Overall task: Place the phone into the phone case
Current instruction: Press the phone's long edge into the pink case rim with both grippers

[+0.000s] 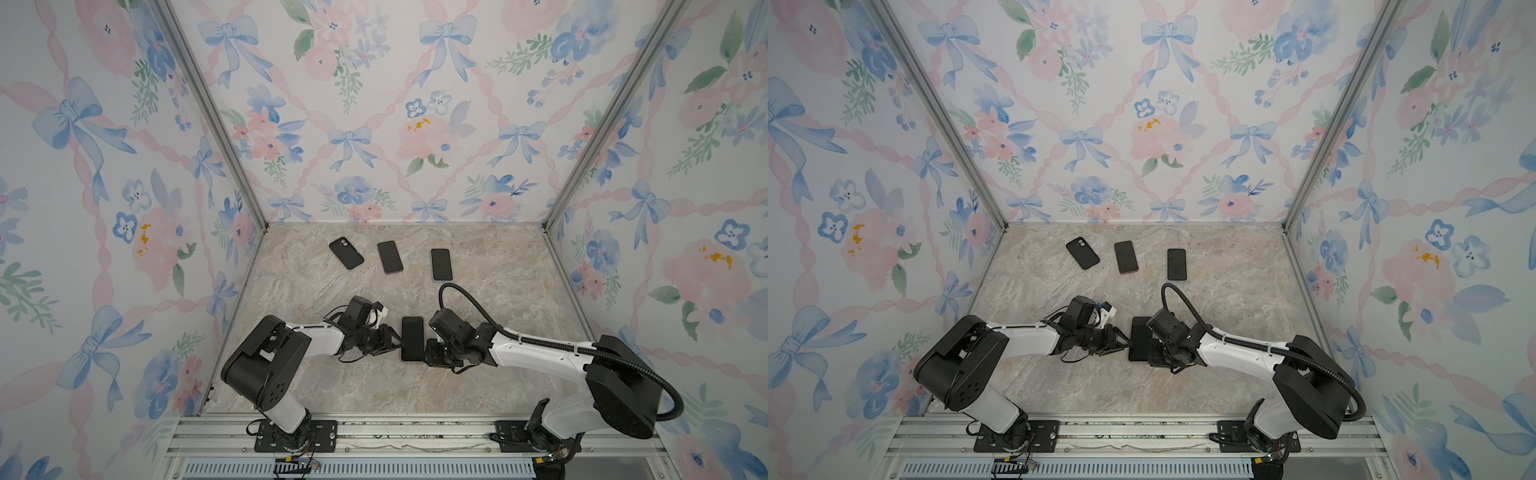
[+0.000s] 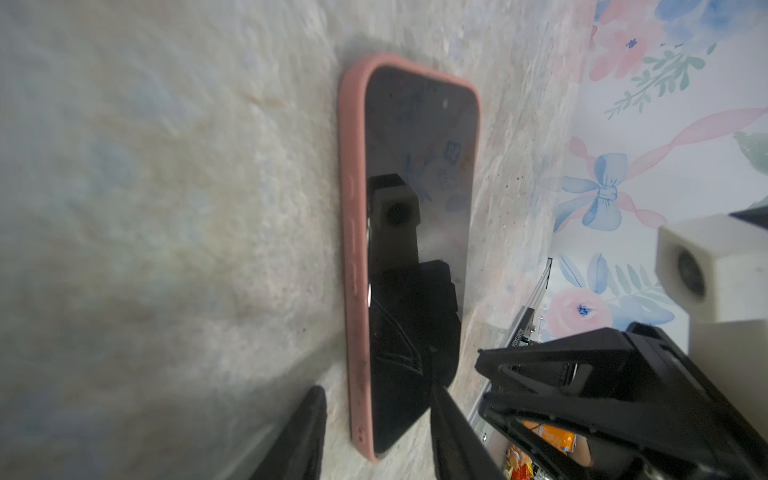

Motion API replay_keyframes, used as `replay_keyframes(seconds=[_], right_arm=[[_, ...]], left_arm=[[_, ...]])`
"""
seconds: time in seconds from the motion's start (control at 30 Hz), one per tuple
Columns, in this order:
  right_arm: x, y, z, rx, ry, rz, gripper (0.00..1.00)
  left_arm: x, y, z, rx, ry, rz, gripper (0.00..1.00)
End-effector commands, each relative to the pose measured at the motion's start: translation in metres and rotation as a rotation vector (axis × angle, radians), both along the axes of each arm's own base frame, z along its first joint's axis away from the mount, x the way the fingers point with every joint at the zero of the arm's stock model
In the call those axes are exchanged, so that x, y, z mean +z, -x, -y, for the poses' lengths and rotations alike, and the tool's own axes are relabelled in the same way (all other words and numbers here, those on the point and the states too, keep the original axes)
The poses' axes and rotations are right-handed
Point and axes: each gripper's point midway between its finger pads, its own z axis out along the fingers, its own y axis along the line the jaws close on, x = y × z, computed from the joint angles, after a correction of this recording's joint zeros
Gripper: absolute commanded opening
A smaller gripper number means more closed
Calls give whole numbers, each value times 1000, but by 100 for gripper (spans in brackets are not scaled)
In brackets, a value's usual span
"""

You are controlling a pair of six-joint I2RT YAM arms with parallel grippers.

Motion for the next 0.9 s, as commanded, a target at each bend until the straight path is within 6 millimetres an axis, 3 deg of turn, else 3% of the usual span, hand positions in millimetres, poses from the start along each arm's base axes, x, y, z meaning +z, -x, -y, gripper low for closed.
replay_keyframes(seconds=[0.0,0.33,0.87], right_arm=[[4,-7,0,-63,-35,41,29],[-7,-7,-7,-28,-41,26,18],[-15,-4,0,5,2,24,16]], left_arm=[[-6,18,-2,10,14,-77,43],[-13,29,2,-1,26,-104,42],[-20,33,4,-16,17,-106,40]])
